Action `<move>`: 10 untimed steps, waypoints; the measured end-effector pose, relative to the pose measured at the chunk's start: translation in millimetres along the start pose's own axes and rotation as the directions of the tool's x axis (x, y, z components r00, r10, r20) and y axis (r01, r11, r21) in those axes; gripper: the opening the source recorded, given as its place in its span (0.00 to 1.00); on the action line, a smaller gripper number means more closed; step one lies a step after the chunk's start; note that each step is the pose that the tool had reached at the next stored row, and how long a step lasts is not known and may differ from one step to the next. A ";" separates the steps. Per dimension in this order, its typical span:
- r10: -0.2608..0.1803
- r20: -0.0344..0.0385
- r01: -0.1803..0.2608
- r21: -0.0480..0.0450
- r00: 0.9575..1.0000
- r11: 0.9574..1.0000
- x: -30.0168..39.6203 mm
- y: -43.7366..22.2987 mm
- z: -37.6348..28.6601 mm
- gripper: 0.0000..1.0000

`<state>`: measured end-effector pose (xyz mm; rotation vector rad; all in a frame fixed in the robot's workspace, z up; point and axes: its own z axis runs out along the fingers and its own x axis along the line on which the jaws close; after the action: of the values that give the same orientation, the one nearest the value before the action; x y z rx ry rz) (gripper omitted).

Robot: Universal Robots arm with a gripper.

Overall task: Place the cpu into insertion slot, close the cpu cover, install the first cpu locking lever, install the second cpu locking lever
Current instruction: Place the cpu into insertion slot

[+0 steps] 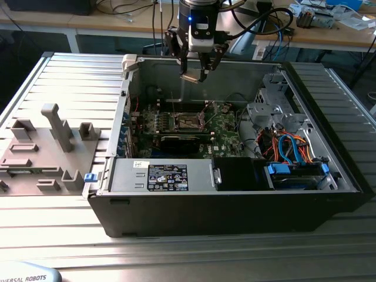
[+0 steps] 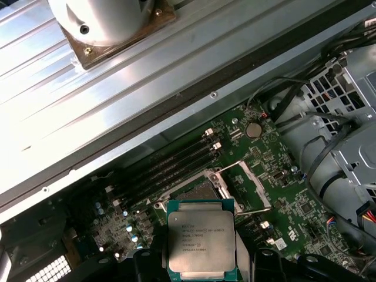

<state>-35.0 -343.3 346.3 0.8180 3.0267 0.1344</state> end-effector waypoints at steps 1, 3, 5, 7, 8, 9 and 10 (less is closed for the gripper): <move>0.000 0.000 0.000 0.000 1.000 1.000 0.0 0.0 0.0 0.54; 0.001 0.000 -0.001 0.000 1.000 1.000 0.0 0.0 0.1 0.54; 0.002 0.000 -0.002 0.000 1.000 1.000 0.0 0.0 0.2 0.54; 0.003 0.000 -0.003 0.000 1.000 1.000 0.0 0.0 0.3 0.54; 0.004 0.000 -0.004 0.000 1.000 1.000 0.0 0.0 0.3 0.54; 0.004 0.000 -0.004 0.000 1.000 1.000 0.0 0.0 0.3 0.54; 0.005 0.000 -0.005 0.000 1.000 1.000 0.0 0.0 0.4 0.54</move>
<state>-35.0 -343.3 345.9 0.8257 3.0243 0.1344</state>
